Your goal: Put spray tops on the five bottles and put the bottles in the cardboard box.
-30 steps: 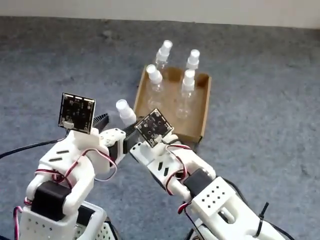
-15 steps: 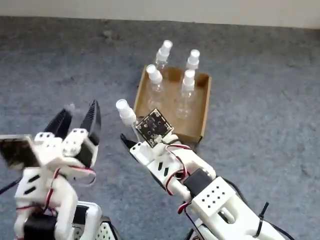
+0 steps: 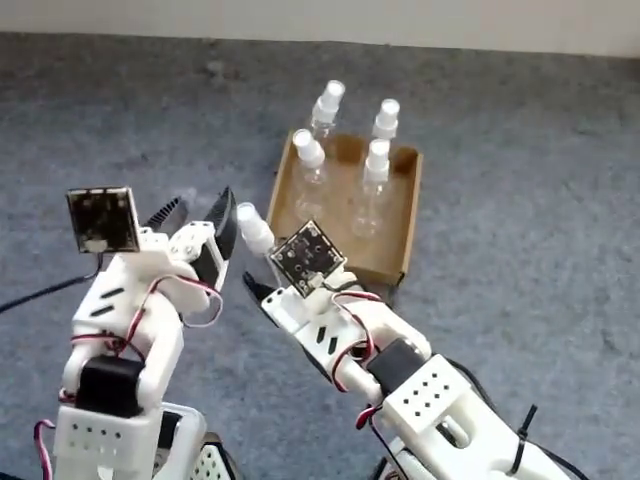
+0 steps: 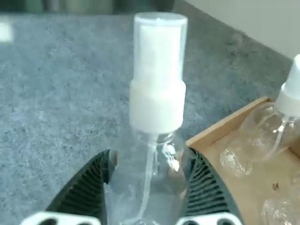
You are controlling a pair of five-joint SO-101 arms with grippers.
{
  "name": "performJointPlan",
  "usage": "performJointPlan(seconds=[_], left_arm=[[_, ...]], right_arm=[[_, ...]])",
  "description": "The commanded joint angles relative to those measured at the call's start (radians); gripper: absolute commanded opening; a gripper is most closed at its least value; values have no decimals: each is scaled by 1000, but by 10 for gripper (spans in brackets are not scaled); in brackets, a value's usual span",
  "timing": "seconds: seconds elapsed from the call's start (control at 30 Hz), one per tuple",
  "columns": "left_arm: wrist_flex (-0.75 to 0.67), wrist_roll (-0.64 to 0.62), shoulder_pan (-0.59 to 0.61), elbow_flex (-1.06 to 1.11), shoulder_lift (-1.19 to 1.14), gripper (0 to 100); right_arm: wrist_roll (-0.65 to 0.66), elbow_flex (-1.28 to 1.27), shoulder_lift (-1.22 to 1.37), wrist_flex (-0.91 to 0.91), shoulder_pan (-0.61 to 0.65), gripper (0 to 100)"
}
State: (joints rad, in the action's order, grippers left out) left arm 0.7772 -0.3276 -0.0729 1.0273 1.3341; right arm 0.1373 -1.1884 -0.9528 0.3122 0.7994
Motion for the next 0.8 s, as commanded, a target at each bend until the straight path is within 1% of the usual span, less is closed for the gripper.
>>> performJointPlan(seconds=[0.0,0.07,0.17,0.27,0.4,0.5,0.57,0.63,0.73,0.77], left_arm=[[-21,29,-27,-35,-27,129],[-21,58,-33,-33,-33,127],[-17,63,-67,-33,-35,127],[-15,64,-71,-38,-25,130],[-15,64,-8,-33,12,130],[37,66,58,-30,77,130],[60,101,99,13,110,130],[43,161,113,104,133,130],[-78,206,105,189,134,130],[-91,215,101,197,127,130]], right_arm=[[9,10,-24,-35,-12,5],[9,10,-24,-35,-12,5],[9,10,-24,-35,-12,5],[9,10,-24,-35,-13,5],[9,18,-24,-30,-24,5],[9,22,-24,-28,-85,5],[9,65,-22,-19,-119,5],[9,140,-19,47,-127,5],[9,295,27,163,-125,5],[9,352,56,194,-125,5]])
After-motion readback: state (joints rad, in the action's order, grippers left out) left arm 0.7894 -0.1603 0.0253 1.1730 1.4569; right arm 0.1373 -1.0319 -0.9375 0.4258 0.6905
